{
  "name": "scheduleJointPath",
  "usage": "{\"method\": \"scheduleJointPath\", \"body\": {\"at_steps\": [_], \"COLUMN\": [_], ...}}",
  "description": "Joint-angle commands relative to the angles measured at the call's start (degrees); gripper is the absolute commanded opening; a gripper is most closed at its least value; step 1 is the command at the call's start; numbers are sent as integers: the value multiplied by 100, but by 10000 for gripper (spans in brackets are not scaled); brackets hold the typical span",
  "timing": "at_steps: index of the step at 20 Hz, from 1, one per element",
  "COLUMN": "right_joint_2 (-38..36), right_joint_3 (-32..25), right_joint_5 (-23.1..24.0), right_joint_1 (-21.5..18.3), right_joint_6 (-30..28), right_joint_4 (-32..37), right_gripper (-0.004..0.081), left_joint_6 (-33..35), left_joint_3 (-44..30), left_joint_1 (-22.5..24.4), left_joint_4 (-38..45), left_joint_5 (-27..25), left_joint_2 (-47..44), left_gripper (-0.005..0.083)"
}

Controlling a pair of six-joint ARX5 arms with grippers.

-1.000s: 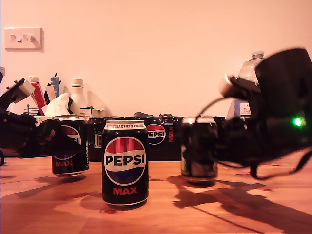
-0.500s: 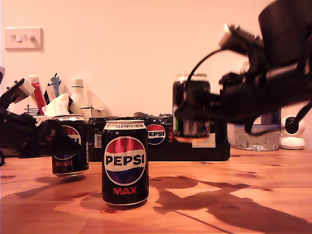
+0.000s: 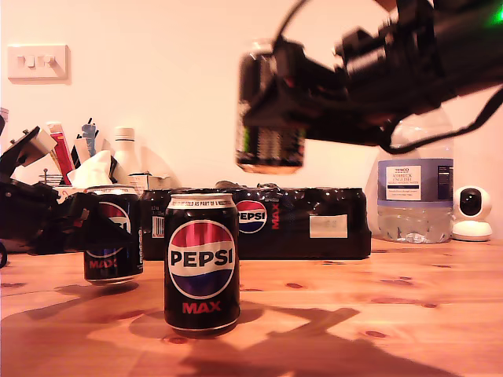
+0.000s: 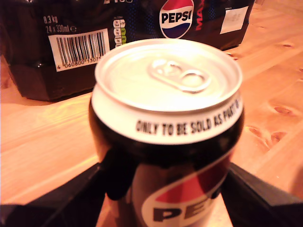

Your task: Stack up the Pepsi cans on top of each other

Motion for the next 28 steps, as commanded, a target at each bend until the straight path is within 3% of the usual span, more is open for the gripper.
{"method": "scheduleJointPath", "body": {"at_steps": [1, 5, 13, 22, 28], "right_joint_2": [-192, -192, -153, -52, 407], "right_joint_3": [101, 101, 516, 651, 839], "right_joint_5": [-13, -22, -136, -149, -151], "right_joint_1": [181, 396, 411, 415, 525], "right_joint_6": [-2, 9, 155, 177, 219], "right_joint_4": [216, 216, -308, -286, -90], "right_gripper": [575, 575, 575, 575, 575], "left_joint_6": [-15, -15, -15, -15, -15], "left_joint_3": [61, 61, 61, 61, 61], "left_joint_1": [-15, -17, -17, -17, -17], "left_joint_4": [177, 177, 179, 177, 179], "left_joint_5": [50, 50, 52, 50, 50], "left_joint_2": [-197, -197, -199, -199, -199], "left_gripper": [417, 417, 417, 417, 417]}}
